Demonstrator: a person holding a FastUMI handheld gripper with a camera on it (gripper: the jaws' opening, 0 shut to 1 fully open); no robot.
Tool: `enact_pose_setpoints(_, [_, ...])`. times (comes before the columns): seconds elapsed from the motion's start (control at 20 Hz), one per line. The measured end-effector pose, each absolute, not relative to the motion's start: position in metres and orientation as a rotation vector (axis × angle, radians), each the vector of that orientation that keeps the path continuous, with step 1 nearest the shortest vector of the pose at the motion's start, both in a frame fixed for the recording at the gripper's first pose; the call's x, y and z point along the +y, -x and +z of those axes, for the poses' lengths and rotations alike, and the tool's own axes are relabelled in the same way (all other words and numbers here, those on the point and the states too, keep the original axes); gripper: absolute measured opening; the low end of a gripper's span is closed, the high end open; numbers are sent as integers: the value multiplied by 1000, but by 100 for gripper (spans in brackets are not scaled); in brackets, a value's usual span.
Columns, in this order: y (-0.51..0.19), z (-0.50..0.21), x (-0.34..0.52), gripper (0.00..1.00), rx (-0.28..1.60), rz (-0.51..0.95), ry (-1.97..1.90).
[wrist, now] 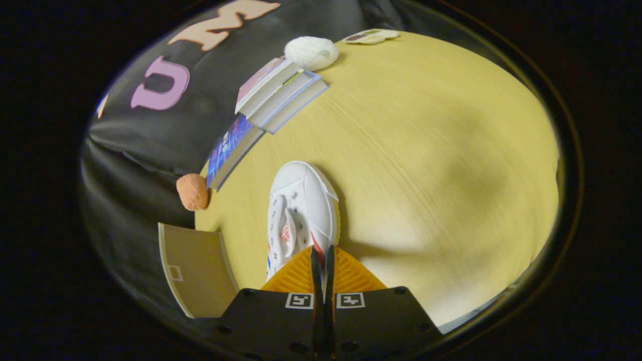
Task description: Open the storage box then place both shoes into the box .Put the left shoe in first, then the right shoe, with the right side of both shoes facing outward in a uniform manner.
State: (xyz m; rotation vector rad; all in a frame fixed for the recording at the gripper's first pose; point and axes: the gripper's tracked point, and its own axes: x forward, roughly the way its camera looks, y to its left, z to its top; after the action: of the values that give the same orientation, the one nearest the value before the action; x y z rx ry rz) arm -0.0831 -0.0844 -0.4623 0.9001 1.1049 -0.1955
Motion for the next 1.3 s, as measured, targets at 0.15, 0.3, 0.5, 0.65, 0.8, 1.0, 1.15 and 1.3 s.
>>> enact_pose_setpoints(0.15, [88,-456,-58,3,1100,-189,-1090])
enact_pose_setpoints(0.3, [89,-437,-33,2,1102,-128,-1099])
enact_pose_setpoints(0.5, [67,-386,8,3,1063,-4,-1107])
enact_pose_setpoints(0.65, [42,-334,50,2,1018,111,-1136])
enact_pose_setpoints(0.8, [23,-286,97,2,987,224,-1125])
enact_pose_setpoints(1.0, [14,-254,158,2,986,329,-1041])
enact_pose_setpoints(1.15, [19,-260,197,2,1016,348,-964])
enact_pose_setpoints(1.3, [27,-275,217,2,1038,322,-887])
